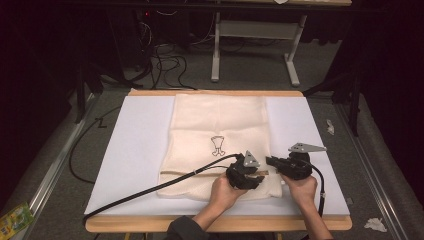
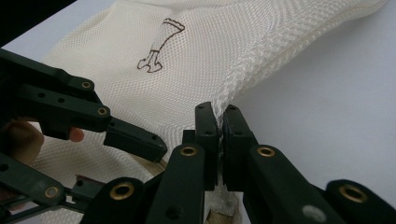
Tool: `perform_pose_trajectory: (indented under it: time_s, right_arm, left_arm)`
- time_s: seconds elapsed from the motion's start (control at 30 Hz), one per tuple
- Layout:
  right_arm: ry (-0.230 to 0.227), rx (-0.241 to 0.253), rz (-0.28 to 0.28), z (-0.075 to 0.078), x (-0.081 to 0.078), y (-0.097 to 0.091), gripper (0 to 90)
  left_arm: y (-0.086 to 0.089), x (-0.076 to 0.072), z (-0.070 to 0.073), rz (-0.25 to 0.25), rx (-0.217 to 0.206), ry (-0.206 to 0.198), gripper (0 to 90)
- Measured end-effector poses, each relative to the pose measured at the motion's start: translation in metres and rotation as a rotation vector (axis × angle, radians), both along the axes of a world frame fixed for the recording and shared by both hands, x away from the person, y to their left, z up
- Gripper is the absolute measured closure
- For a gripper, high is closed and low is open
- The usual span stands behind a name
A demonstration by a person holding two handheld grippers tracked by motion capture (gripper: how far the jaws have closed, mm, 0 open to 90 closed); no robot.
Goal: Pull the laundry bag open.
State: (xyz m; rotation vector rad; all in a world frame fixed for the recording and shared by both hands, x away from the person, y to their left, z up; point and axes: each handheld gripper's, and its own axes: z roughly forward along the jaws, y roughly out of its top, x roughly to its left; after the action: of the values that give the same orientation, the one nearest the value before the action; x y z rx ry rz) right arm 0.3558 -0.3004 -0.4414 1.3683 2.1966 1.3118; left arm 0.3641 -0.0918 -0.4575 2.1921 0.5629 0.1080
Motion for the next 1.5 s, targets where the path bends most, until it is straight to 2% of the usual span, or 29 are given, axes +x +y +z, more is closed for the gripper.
perform_pose_trajectory:
  time_s: [0.23,0.53,0.67,0.77,0.83,1.1,1.37,1.5]
  right_arm:
    - [-0.01,0.008,0.015,0.0034,0.0011,0.0034,88.3]
    - [-0.016,0.008,0.016,0.0059,0.0,0.0063,88.3]
    - [-0.017,0.019,0.013,0.005,0.0006,0.0045,88.2]
    - [-0.013,0.019,0.011,0.0044,0.0008,0.0037,88.2]
    - [-0.013,0.022,0.009,0.0045,0.0005,0.0044,88.2]
    - [-0.013,0.026,0.011,0.0029,0.0007,0.005,88.2]
    - [-0.015,0.023,0.013,0.0023,0.0009,0.005,88.2]
    - [-0.009,0.027,0.011,0.0009,0.0008,0.0055,88.2]
  left_arm:
    - [-0.0019,-0.0006,-0.0015,-0.008,-0.025,0.01,58.1]
    - [-0.0014,-0.0013,-0.0003,-0.021,-0.036,0.035,65.5]
    - [-0.0006,-0.0048,0.0032,-0.032,-0.06,0.019,66.5]
    - [-0.001,-0.006,0.0016,-0.046,-0.056,0.037,67.6]
    - [-0.0011,-0.0054,0.0003,-0.045,-0.047,0.036,68.9]
    - [-0.0037,-0.0027,-0.0024,-0.015,-0.065,0.049,70.4]
    - [-0.0039,-0.0007,-0.0023,-0.005,-0.067,0.057,78.4]
    - [-0.0047,0.0006,-0.0037,0.001,-0.067,0.077,80.9]
